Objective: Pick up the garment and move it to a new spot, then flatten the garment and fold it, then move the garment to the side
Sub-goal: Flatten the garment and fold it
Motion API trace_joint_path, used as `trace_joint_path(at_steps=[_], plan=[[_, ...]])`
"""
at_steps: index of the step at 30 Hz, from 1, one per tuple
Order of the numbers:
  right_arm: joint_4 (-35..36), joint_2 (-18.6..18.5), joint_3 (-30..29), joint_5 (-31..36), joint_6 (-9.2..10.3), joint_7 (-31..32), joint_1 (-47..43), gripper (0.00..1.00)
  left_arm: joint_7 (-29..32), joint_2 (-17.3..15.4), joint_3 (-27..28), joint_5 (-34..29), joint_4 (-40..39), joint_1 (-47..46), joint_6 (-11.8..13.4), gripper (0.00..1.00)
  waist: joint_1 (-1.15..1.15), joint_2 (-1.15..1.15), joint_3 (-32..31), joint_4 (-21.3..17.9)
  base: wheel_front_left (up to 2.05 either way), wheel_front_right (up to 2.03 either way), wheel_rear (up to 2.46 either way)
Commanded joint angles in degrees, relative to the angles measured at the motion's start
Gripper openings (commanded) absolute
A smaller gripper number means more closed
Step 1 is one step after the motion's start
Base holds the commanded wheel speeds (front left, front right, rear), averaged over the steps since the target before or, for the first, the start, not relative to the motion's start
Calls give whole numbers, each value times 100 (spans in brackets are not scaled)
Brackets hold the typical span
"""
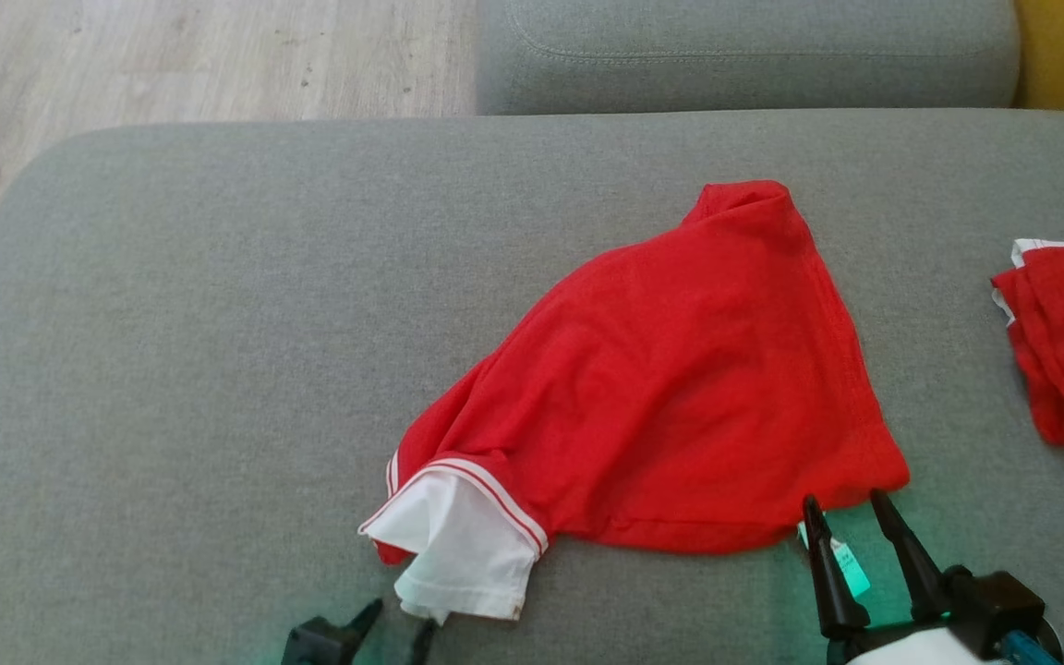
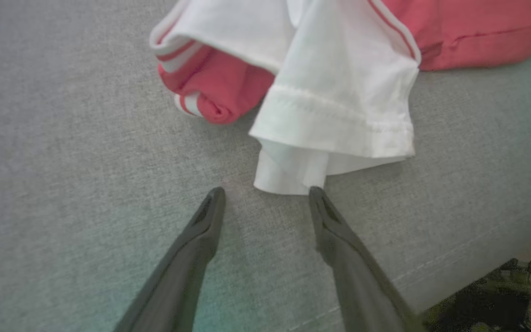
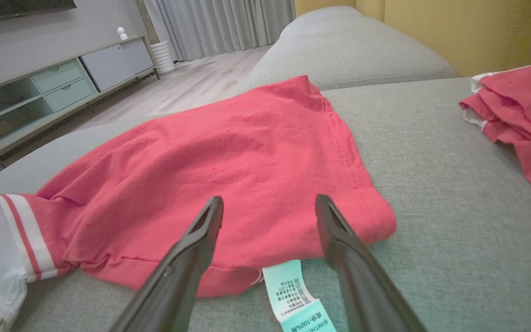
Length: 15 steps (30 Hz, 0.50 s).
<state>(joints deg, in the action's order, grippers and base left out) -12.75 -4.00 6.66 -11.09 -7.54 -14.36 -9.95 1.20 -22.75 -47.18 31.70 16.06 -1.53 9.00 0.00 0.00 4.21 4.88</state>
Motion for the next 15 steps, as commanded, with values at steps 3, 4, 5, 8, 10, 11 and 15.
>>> trace_joint_path(at_steps=[3,4,5,8,10,11,15], plan=[[144,-72,147,-23,5,-63,166,100,-281,29,150,-102,59,-366,-8,28,0,0,-20,16,0,0,0],[144,-76,149,-23,5,-63,162,100,-358,56,163,-108,93,-384,-2,2,0,0,-25,20,0,0,0],[143,-79,148,-23,5,-63,158,100,-422,76,162,-115,121,-400,-17,0,0,0,-30,25,0,0,0],[135,-90,144,-21,5,-63,140,100,-561,118,162,-104,195,-424,-65,0,0,0,-46,46,0,0,0],[131,-99,140,-21,5,-63,132,100,-626,134,159,-92,234,-441,-102,0,0,0,-50,67,0,0,0],[131,-102,137,-22,5,-63,128,100,-659,133,159,-90,247,-448,-117,0,0,0,-52,78,0,0,0],[137,-111,125,-20,5,-63,117,100,-875,105,226,-88,202,-452,-98,0,0,0,-60,121,0,0,0]])
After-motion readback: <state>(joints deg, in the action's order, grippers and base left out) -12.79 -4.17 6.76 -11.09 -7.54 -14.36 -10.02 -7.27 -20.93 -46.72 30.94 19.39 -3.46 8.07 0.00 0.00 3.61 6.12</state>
